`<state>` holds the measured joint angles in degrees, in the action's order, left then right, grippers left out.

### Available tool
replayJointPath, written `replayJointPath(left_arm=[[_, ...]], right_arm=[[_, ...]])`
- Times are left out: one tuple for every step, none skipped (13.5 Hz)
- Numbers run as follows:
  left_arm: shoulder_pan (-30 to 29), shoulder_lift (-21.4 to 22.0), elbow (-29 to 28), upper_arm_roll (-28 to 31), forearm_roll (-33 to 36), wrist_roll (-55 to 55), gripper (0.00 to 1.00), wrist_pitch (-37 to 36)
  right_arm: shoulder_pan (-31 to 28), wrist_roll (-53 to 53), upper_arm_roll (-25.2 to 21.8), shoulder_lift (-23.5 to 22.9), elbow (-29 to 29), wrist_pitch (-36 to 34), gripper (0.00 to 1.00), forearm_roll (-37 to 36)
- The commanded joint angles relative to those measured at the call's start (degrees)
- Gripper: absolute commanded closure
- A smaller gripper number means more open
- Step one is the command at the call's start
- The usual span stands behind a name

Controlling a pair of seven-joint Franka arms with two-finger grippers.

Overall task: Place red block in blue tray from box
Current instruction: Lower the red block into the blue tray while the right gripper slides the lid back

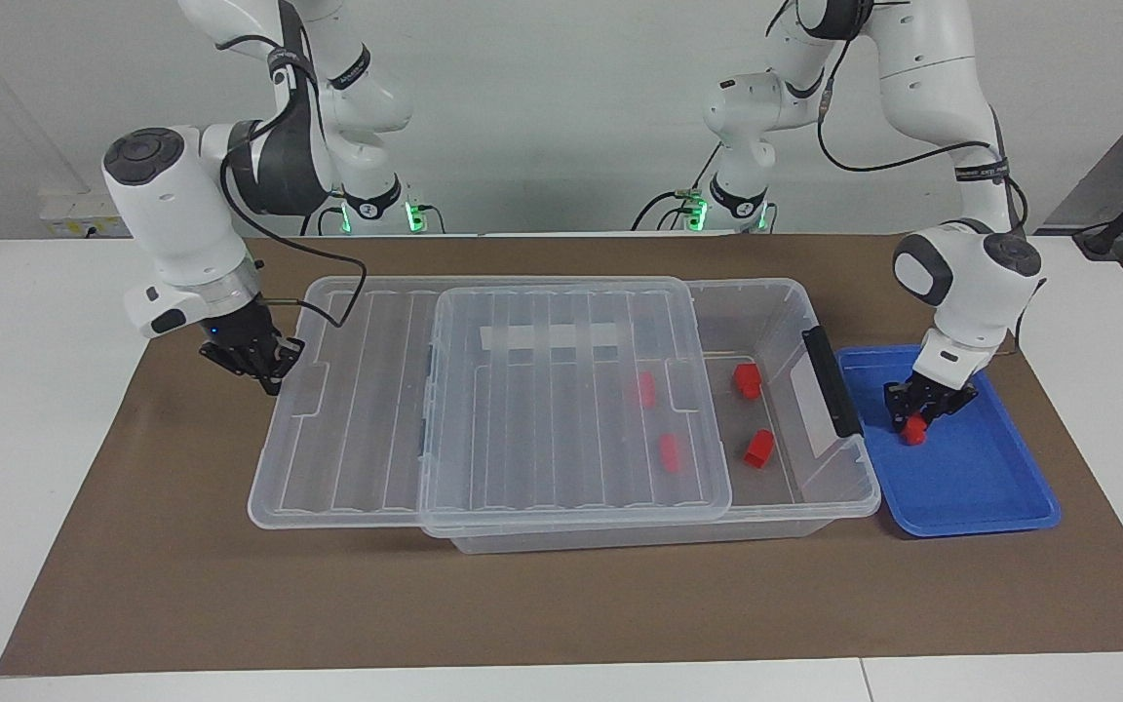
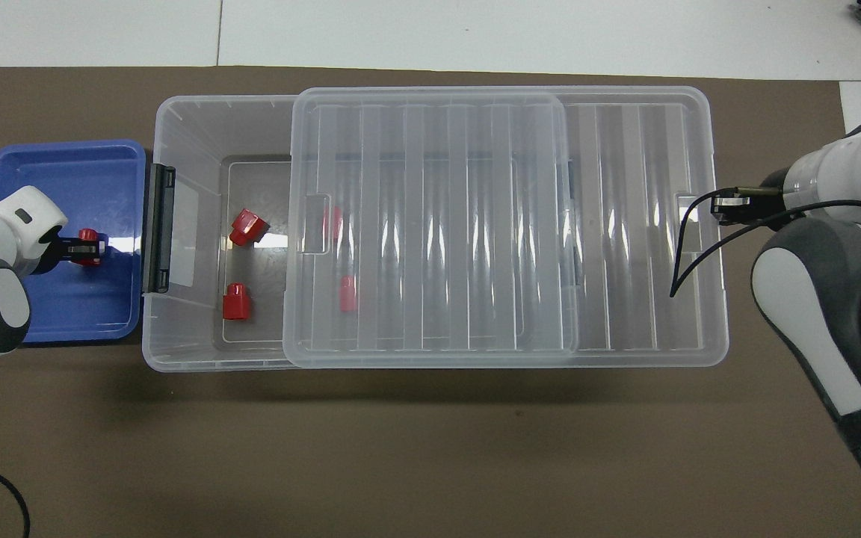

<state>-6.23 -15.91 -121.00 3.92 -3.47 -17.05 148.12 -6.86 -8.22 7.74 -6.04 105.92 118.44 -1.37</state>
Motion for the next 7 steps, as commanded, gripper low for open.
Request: replayJointPath(left_arm=[[-0.10,0.09,-1.17,-0.14,-0.93,-0.71,0.06,1.56],[-0.10,0.09,-0.82,-0.14,-0.93,-0.62,0.06,1.04],[-0.36,0.44,-0.47,-0.14,-0.93,-0.79,0.06,-0.10],[-0.45,1.58,0.93,-0.14,-0.93,-0.97,0.06,-3.42],[-0.19,3.59,3.38,-0.14,-0.93,-0.88,0.06,-9.02],[-0.01,5.70,6.01,-0.14,-0.93,-0.71,0.02,-15.34],[0.17,8.07,7.95,-0.31,-0.93,-0.71,0.00,-20.97]], right_arm=[[2.37,0.75,0.26,1.03,1.39,0.31,1.00,0.05],[3.60,0.66,0.26,1.03,1.39,0.22,1.00,0.14],[4.48,0.49,0.26,1.20,1.48,-0.13,1.00,0.14],[5.62,0.31,0.26,1.29,1.57,-0.83,1.00,0.14],[6.50,0.13,0.26,1.38,1.66,-1.10,1.00,0.14],[7.21,0.13,0.35,1.46,1.92,-1.10,1.00,0.14],[8.52,0.13,0.35,1.64,2.18,-1.28,1.00,0.14]])
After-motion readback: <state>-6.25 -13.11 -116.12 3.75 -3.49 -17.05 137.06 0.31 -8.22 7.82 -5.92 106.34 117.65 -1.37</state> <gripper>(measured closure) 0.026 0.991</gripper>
